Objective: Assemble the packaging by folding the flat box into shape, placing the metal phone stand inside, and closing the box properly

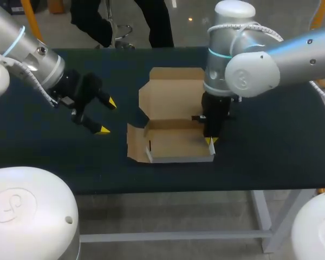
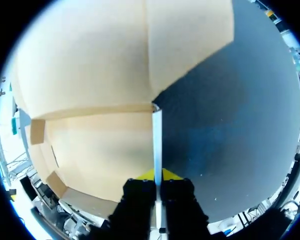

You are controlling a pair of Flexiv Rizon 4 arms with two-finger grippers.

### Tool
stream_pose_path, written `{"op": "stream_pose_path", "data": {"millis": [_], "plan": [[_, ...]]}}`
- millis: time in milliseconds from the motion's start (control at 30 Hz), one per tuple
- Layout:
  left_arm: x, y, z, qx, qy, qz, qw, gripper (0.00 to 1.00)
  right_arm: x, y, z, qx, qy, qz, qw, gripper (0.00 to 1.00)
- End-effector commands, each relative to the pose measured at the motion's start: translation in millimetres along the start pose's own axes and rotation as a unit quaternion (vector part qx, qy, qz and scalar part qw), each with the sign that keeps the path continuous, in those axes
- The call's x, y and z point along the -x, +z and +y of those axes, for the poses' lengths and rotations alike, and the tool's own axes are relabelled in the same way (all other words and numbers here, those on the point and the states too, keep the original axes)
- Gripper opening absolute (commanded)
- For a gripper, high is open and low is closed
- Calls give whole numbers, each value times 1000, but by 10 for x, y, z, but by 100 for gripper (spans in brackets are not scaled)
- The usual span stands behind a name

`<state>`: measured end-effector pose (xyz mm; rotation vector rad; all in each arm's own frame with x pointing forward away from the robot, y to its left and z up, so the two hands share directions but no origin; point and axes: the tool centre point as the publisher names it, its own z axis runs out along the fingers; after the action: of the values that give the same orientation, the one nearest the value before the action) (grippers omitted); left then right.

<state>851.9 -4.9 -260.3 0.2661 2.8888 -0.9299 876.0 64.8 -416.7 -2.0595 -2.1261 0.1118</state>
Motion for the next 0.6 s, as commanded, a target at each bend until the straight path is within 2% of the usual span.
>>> {"op": "stream_pose_path", "data": {"millis": [33, 333, 467, 600], "plan": [[4, -12, -5, 2, 0, 2, 1000, 100, 0, 63, -50, 43, 4, 1, 999, 7], [4, -12, -5, 2, 0, 2, 1000, 100, 3, 94, -8, 70, 8, 5, 997, 13], [4, -12, -5, 2, 0, 2, 1000, 100, 2, 100, 10, 80, 11, 4, 997, 12], [4, -12, -5, 2, 0, 2, 1000, 100, 2, 96, 24, 89, 14, 2, 996, 7]]}}
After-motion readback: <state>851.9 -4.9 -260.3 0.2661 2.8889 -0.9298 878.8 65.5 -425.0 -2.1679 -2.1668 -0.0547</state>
